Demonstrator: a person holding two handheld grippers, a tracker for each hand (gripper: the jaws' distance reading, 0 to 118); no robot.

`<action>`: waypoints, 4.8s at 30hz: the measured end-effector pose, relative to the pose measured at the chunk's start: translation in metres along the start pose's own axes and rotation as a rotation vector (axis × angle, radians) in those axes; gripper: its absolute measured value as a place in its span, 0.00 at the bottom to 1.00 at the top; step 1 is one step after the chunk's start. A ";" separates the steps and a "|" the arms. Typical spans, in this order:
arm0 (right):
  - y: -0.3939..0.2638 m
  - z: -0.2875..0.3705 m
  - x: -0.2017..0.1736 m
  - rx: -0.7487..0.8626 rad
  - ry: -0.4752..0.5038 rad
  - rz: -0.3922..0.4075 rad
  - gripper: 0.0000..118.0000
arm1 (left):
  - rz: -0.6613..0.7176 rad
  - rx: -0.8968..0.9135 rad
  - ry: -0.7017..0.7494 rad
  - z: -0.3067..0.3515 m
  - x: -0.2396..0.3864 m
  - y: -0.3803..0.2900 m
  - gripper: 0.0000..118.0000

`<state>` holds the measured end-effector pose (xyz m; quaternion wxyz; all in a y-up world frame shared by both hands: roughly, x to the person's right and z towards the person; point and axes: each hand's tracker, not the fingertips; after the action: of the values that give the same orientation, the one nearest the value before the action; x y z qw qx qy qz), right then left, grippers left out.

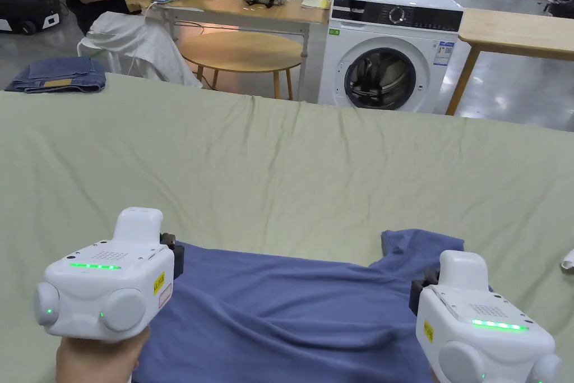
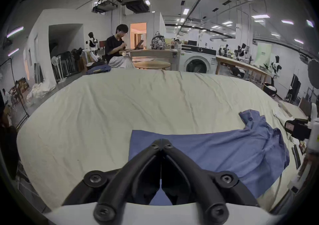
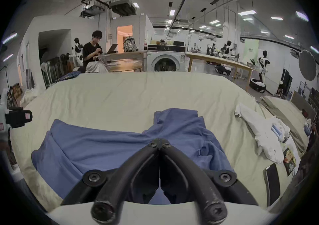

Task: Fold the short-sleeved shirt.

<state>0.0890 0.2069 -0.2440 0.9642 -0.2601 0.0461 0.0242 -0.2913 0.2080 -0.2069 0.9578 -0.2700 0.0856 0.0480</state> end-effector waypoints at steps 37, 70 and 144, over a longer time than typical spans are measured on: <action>-0.025 -0.049 0.042 -0.184 0.002 0.004 0.00 | -0.112 -0.608 -0.006 -0.199 -0.037 0.041 0.00; 0.052 -0.236 0.128 -0.572 -0.040 0.006 0.17 | 0.026 -0.403 -0.078 -0.120 -0.046 0.043 0.00; -0.018 0.051 0.083 0.043 -0.097 0.020 0.39 | -0.078 0.065 -0.061 0.043 -0.009 -0.007 0.45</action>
<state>0.1768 0.2186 -0.1997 0.9704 -0.2372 0.0024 0.0455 -0.2930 0.2248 -0.1653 0.9695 -0.2401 0.0474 0.0162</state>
